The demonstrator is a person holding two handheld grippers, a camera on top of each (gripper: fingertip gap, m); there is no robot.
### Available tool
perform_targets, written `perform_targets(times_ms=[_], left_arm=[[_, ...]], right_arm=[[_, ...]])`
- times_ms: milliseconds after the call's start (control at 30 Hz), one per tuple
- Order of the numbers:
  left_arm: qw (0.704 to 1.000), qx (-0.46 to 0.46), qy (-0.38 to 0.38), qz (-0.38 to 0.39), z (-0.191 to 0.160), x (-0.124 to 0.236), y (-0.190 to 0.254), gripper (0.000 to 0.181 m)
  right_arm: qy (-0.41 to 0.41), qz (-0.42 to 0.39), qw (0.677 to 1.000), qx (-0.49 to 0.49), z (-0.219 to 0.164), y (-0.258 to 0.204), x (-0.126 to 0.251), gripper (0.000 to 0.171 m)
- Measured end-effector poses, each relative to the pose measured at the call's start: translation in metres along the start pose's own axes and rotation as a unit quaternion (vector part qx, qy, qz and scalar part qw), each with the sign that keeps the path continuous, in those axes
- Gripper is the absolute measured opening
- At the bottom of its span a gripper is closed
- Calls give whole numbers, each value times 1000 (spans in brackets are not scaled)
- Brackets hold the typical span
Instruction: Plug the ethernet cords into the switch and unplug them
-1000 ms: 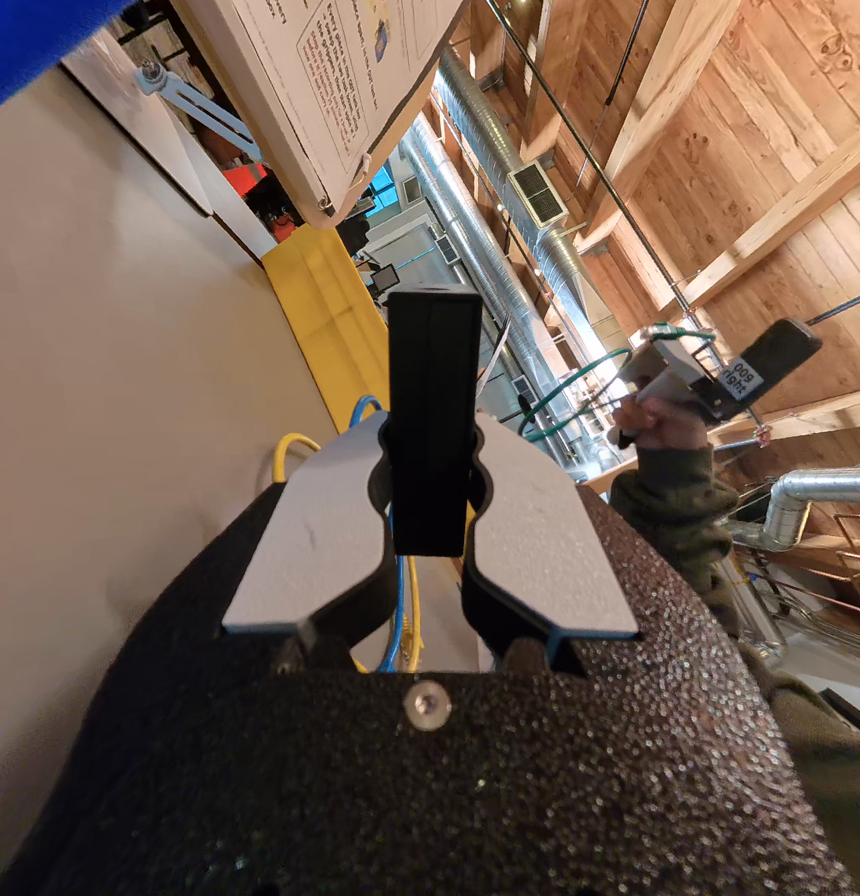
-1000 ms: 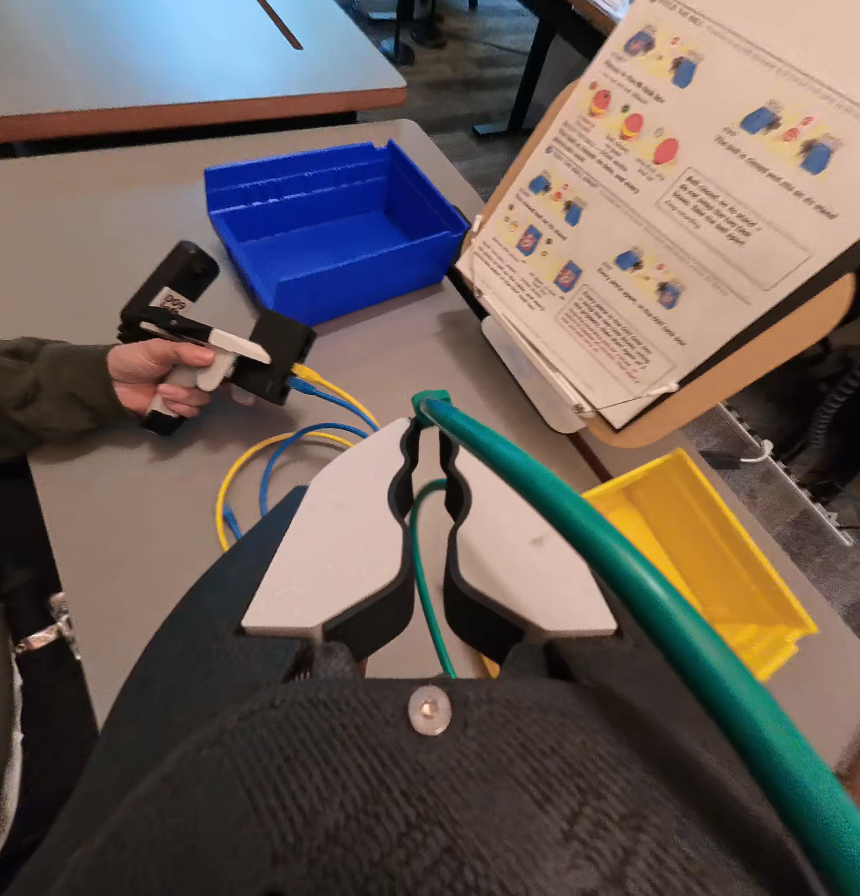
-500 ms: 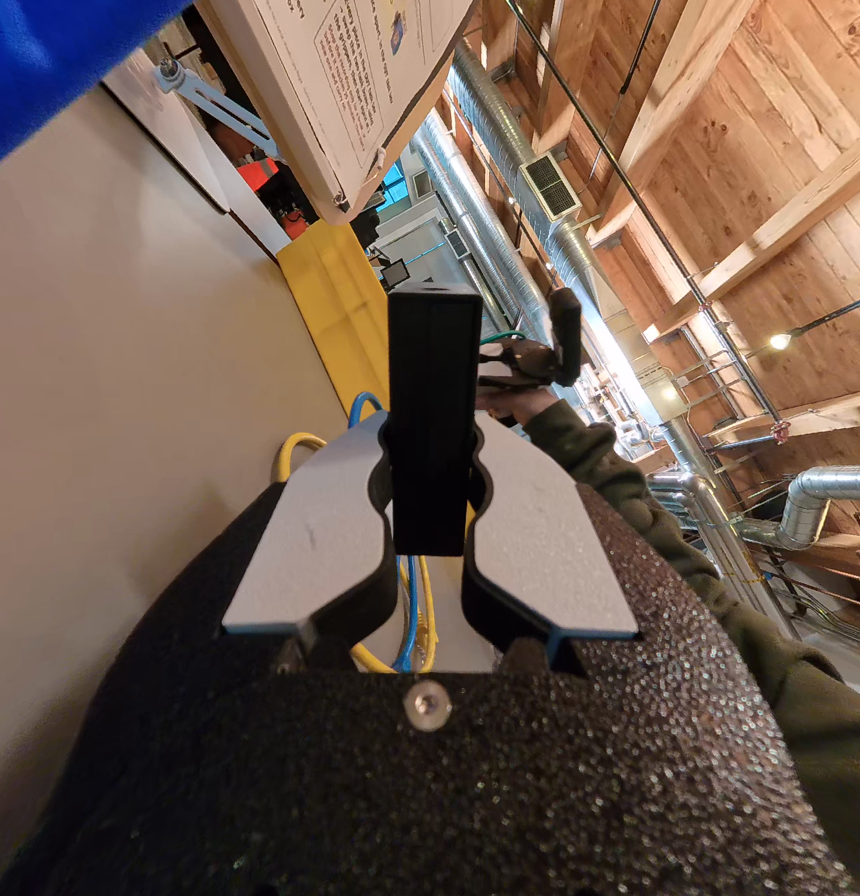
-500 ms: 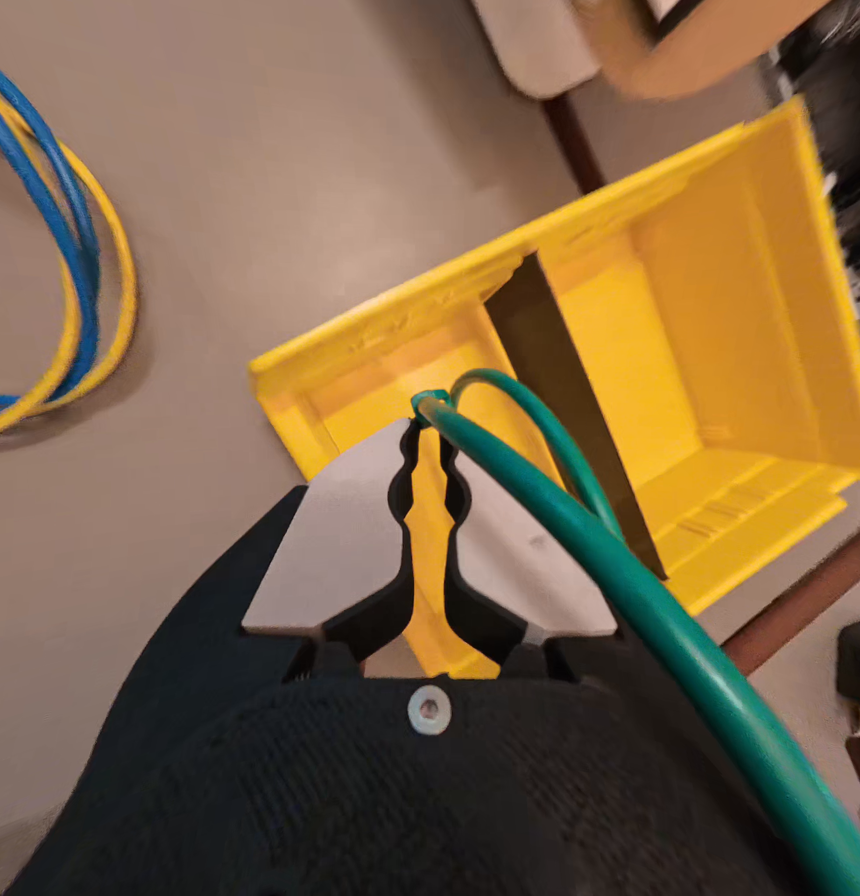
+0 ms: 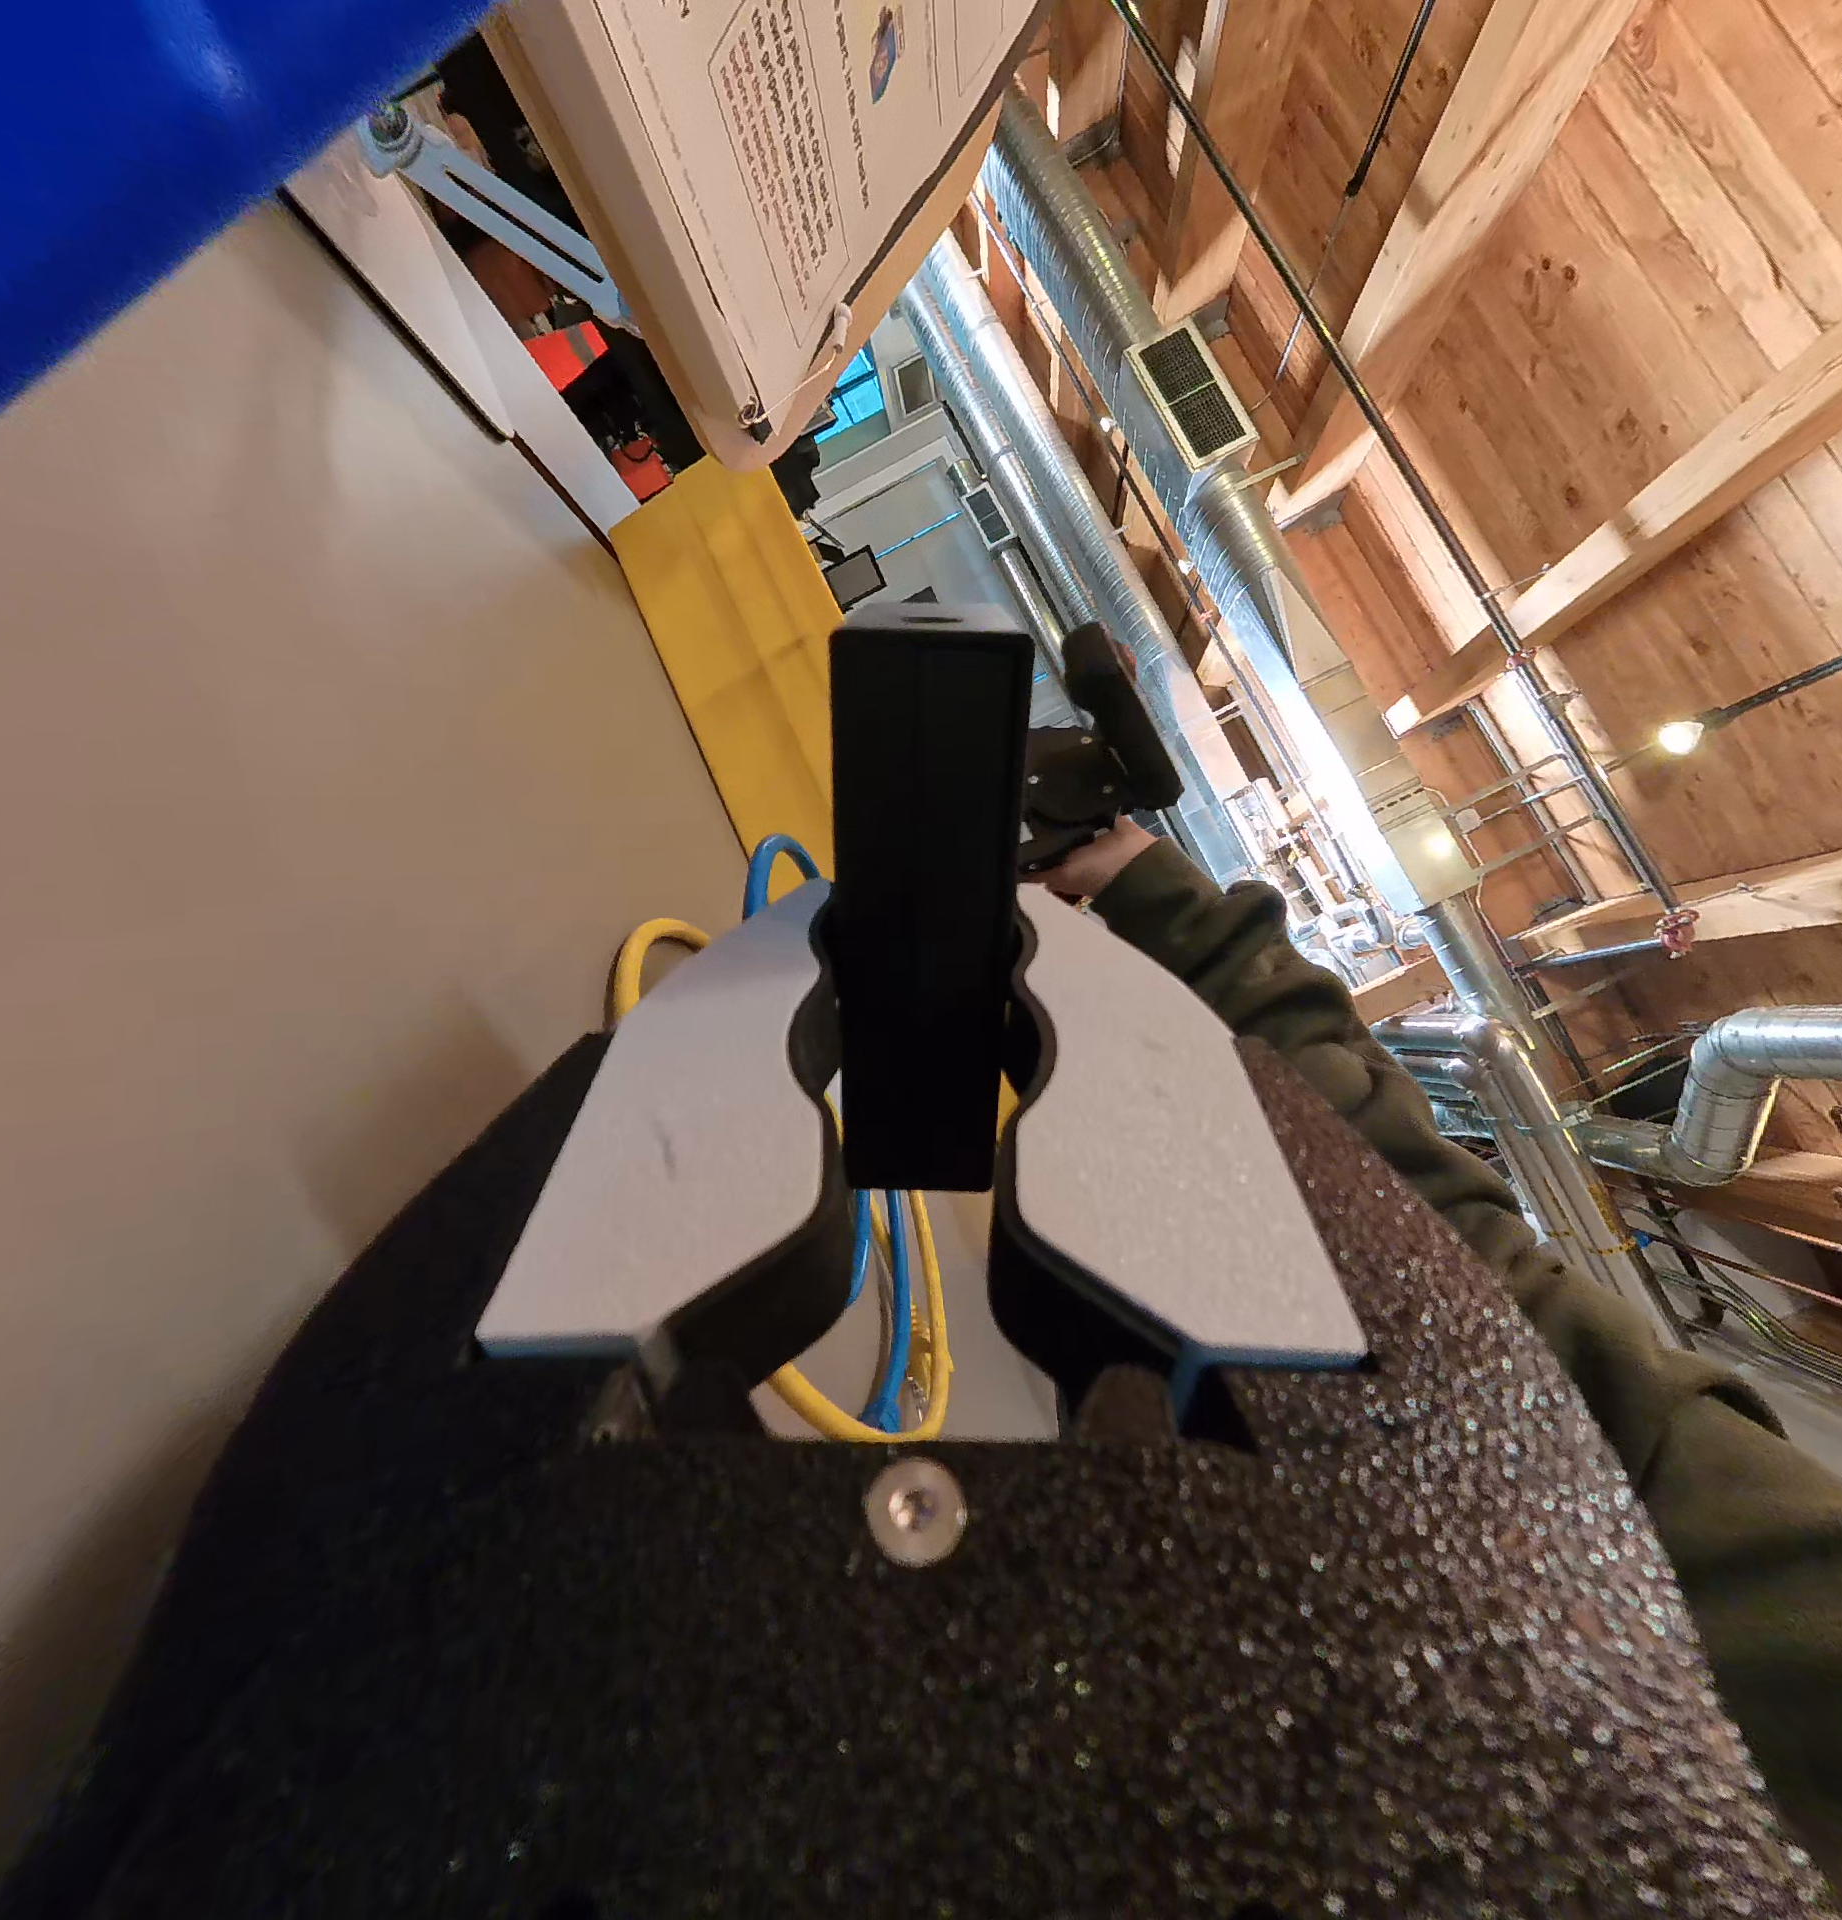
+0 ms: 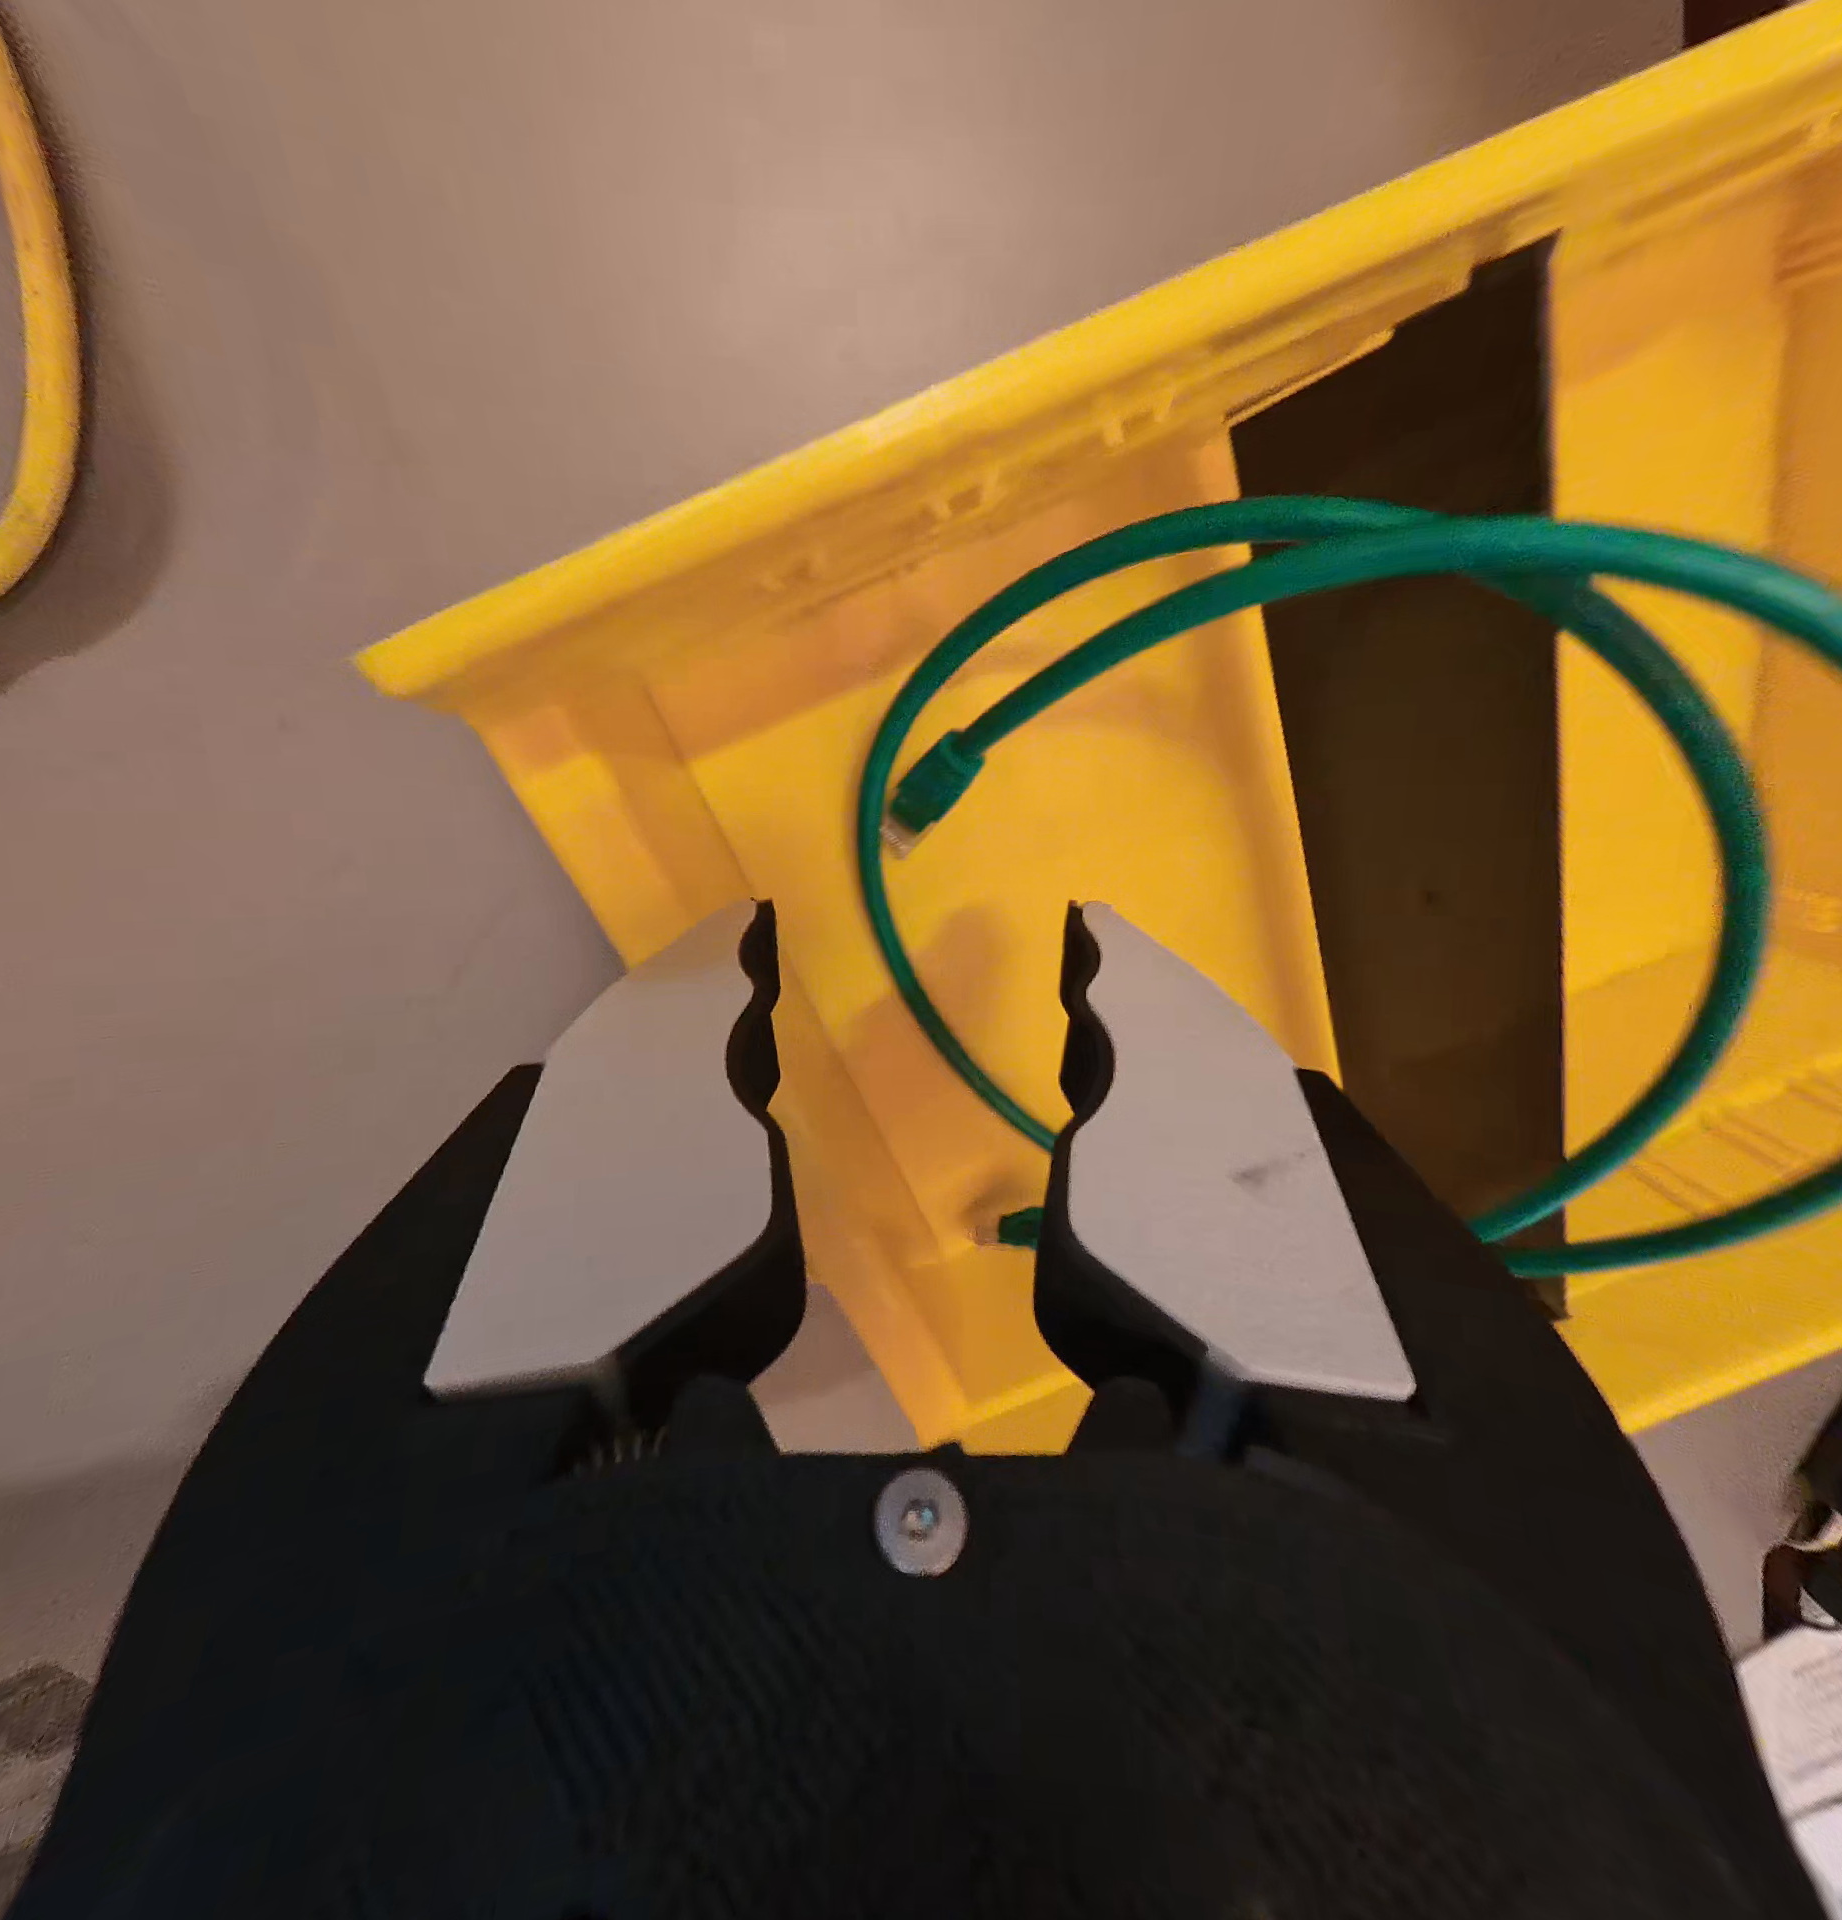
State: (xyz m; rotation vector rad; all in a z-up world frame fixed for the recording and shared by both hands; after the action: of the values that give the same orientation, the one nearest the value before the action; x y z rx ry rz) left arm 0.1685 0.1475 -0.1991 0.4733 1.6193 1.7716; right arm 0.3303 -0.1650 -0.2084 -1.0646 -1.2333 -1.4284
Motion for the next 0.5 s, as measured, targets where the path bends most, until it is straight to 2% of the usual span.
perform_targets(times_ms=[133,267,367,433,500], left_arm=[[1000,1,1,0,0,0,0,27],[1000,-4,1,0,1,1,1,27],[1000,-10,-2,-3,0,0,4,27],[1000,-13,-1,-2,-1,0,4,27],[1000,-3,0,-4,-3,-1,3,27]], right_arm=[[26,-16,999,11,6,-2,20,51],[72,-88,993,-10,20,-4,50,50],[249,-125,958,-66,72,-31,88,49],[388,-92,910,-113,111,-70,110,44],[481,-44,859,-169,142,-109,114,39]])
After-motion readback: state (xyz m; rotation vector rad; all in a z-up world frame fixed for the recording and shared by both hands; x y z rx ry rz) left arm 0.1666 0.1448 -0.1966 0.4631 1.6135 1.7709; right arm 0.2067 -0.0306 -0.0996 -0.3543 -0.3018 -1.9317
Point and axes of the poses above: each gripper's, where its closed fingertips meet, x back along the fingers, z out of its top, y = z × x across the jaws, the point moved 2 cm from there along x, back along the fingers, and after that the axes turned 15 degrees about x, right-handed, at the moved point
